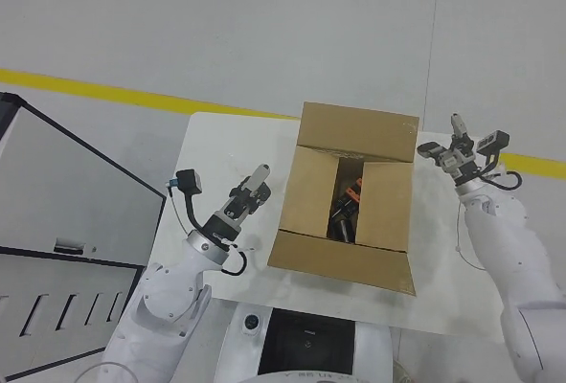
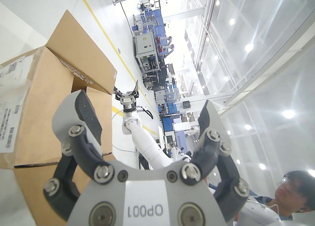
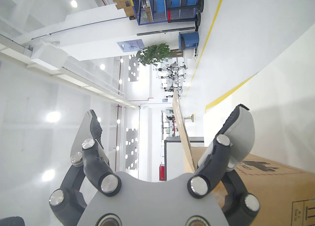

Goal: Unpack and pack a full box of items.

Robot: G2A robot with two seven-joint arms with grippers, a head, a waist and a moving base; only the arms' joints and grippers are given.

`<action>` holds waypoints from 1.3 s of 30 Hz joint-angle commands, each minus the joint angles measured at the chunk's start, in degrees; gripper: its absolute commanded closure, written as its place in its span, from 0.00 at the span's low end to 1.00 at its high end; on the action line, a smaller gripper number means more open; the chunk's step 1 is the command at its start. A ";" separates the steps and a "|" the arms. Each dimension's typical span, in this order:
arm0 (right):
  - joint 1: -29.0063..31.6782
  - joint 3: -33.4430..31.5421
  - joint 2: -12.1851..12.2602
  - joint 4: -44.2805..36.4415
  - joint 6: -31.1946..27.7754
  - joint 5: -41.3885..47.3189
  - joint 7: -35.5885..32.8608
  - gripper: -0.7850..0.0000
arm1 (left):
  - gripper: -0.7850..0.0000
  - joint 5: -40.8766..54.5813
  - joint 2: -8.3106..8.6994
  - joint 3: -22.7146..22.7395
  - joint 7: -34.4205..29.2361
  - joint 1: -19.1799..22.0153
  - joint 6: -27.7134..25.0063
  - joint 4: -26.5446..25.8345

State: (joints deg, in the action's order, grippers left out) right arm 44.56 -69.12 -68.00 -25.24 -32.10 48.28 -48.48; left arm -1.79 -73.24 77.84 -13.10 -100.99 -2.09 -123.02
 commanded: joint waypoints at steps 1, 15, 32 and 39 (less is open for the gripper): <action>-0.92 -0.33 -0.58 0.87 -0.43 2.61 -2.80 0.00 | 0.00 0.00 0.00 0.00 0.00 0.00 0.00 0.00; -0.63 -5.82 0.07 -0.95 1.08 11.35 -24.78 0.00 | 0.00 0.00 0.00 0.00 0.00 0.00 0.00 0.00; 5.37 -3.84 -0.22 -9.32 10.09 6.75 -32.70 0.00 | 0.00 0.00 0.00 0.00 0.00 0.00 0.00 0.00; 6.94 -0.52 -0.80 -13.79 7.91 -0.59 -31.60 0.00 | 0.00 0.00 0.00 0.00 0.00 0.00 0.00 0.00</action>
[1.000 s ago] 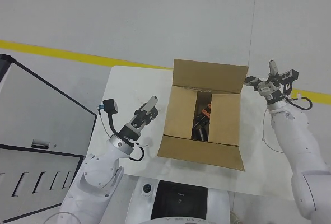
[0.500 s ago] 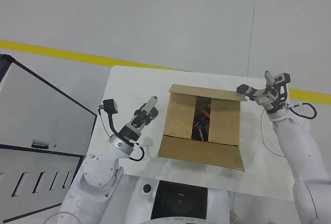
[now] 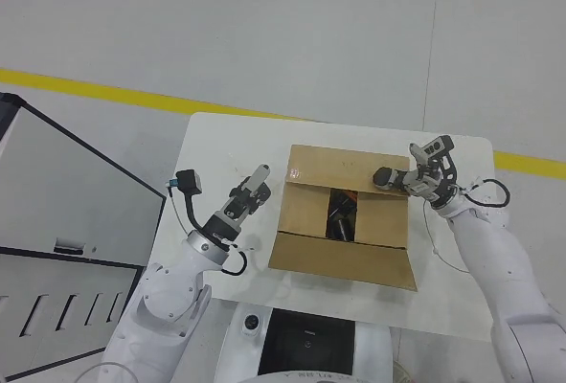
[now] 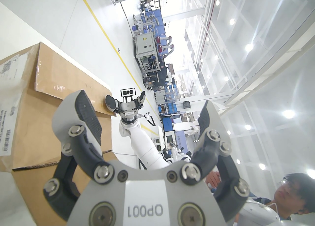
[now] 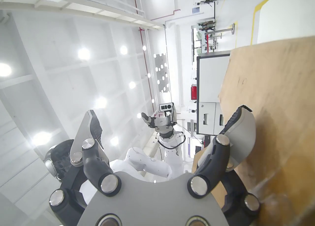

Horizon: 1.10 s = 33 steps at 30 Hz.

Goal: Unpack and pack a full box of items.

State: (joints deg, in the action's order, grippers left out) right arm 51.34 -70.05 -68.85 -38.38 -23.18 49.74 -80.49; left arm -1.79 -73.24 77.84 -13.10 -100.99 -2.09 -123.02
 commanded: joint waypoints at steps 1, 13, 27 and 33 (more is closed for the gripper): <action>0.31 0.57 0.07 -1.09 -1.32 -2.84 0.71 0.00 | 0.00 0.00 0.00 0.00 0.00 0.00 0.00 0.00; 0.55 0.02 1.94 -9.86 -3.86 -17.40 5.28 0.00 | 0.00 0.00 0.00 0.00 0.00 0.00 0.00 0.00; 0.82 2.00 2.11 -12.03 -2.12 -23.25 8.65 0.00 | 0.00 2.41 1.71 8.53 -13.34 -8.26 -2.71 -2.53; 1.06 1.47 2.18 -12.72 -2.21 -21.36 8.05 0.00 | 0.00 0.81 2.37 12.04 -18.65 -9.16 -4.23 -2.86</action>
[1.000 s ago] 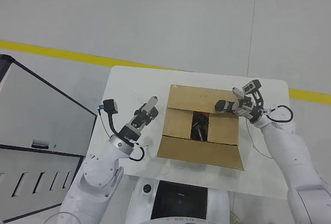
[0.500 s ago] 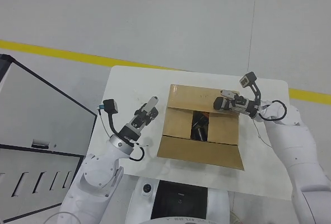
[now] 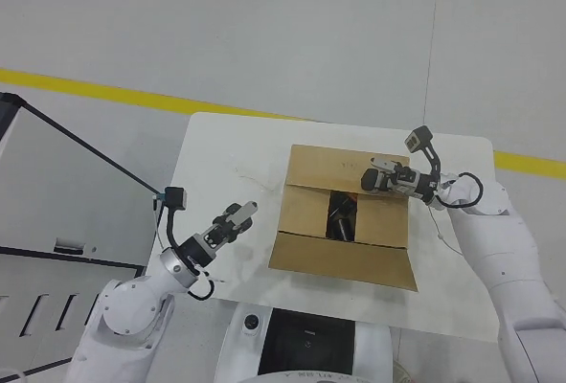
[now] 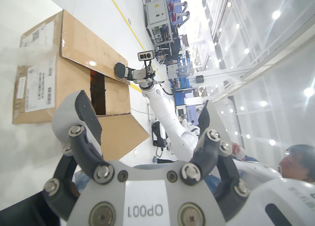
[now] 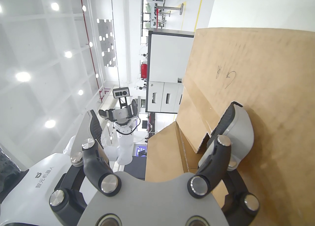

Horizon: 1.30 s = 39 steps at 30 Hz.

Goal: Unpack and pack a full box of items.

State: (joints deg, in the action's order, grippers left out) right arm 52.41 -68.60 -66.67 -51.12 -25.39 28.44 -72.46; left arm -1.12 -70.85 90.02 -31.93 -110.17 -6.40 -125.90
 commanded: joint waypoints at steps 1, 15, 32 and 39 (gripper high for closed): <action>-0.01 0.01 0.00 0.03 0.01 -0.06 0.02 0.00 | 0.00 0.13 -0.02 -0.15 0.17 0.02 0.08 0.01; -0.01 0.01 0.00 0.03 0.01 -0.06 0.02 0.00 | 0.00 3.13 1.03 3.97 -10.00 -1.59 -3.68 2.55; -0.01 0.01 0.00 0.03 0.01 -0.06 0.02 0.00 | 0.00 -0.47 2.51 -2.08 -23.41 -5.48 -9.01 5.39; -0.01 0.01 0.00 0.03 0.01 -0.06 0.02 0.00 | 0.00 -1.68 2.37 -7.25 -17.77 -1.18 -7.46 4.19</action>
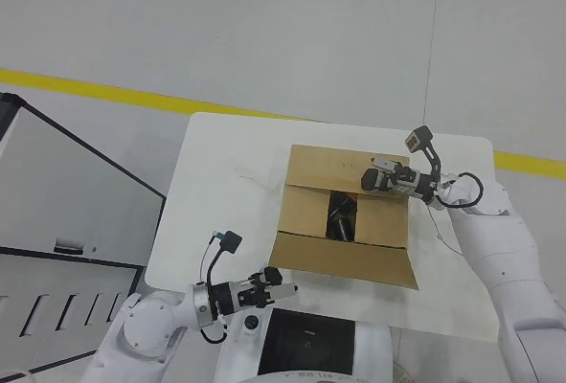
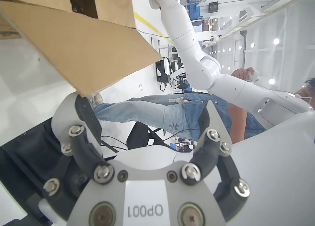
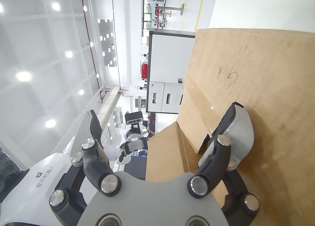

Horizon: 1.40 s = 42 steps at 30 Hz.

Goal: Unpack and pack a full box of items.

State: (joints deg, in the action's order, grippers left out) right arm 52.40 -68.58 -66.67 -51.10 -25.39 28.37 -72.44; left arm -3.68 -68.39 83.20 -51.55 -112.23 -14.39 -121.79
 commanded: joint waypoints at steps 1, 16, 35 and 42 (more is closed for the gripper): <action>0.00 0.00 0.00 0.00 0.00 0.00 0.00 0.00 | 0.00 1.87 -0.19 -0.71 3.46 1.37 1.21 0.30; 0.00 0.00 0.00 0.00 0.00 0.00 0.00 0.00 | 0.00 5.71 -2.73 -12.00 30.06 15.89 15.73 11.12; 0.00 0.00 0.00 0.00 0.00 0.00 0.00 0.00 | 0.00 4.65 -2.86 -12.97 31.51 16.66 16.74 11.33; 0.00 0.00 0.00 0.00 0.00 0.00 0.00 0.00 | 0.00 10.39 -3.71 -14.84 35.69 18.78 16.43 13.16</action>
State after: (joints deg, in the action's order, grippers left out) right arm 52.40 -68.58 -66.67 -51.10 -25.39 28.37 -72.44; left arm 5.20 -72.07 68.19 -15.84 -93.33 2.67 -108.31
